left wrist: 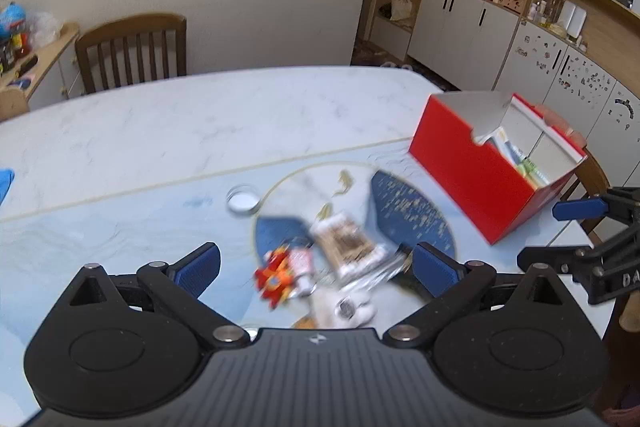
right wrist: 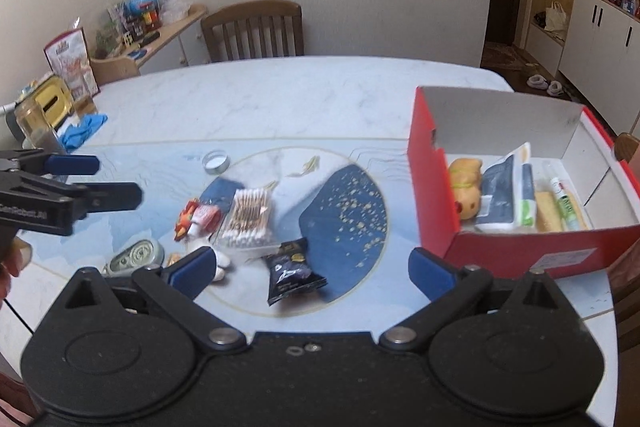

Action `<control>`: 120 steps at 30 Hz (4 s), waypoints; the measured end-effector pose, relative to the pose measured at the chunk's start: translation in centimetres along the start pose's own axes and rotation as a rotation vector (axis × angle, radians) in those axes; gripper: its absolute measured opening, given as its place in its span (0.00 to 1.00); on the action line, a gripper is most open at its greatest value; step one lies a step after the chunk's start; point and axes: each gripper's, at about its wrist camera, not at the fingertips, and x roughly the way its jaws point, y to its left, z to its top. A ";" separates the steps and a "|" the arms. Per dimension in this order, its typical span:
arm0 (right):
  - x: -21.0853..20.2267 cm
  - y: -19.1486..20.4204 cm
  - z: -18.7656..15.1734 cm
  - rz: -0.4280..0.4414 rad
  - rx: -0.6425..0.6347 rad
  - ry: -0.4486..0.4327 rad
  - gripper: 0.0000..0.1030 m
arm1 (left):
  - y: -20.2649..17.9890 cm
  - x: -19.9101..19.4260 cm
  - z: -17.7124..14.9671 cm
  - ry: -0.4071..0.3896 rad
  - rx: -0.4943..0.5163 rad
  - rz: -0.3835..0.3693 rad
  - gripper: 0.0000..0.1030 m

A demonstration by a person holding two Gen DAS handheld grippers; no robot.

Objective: Organize objects
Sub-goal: 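Withdraw both tools from the box toward the remaining table items, then grasp the correction tape with the left tool while the right tool grasps the black snack packet, then carry the correction tape and black snack packet over the red box with both tools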

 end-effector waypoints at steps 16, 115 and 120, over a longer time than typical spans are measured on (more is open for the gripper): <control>6.0 3.0 -0.9 -0.086 -0.008 0.132 0.99 | 5.4 1.9 -5.4 0.109 0.024 -0.023 1.00; -5.3 -9.7 1.7 -0.042 0.124 -0.066 0.34 | -10.1 2.2 3.4 0.068 0.081 -0.084 0.52; -5.7 -13.1 1.6 -0.054 0.138 -0.079 0.34 | -14.3 3.4 5.1 0.048 0.134 -0.101 0.52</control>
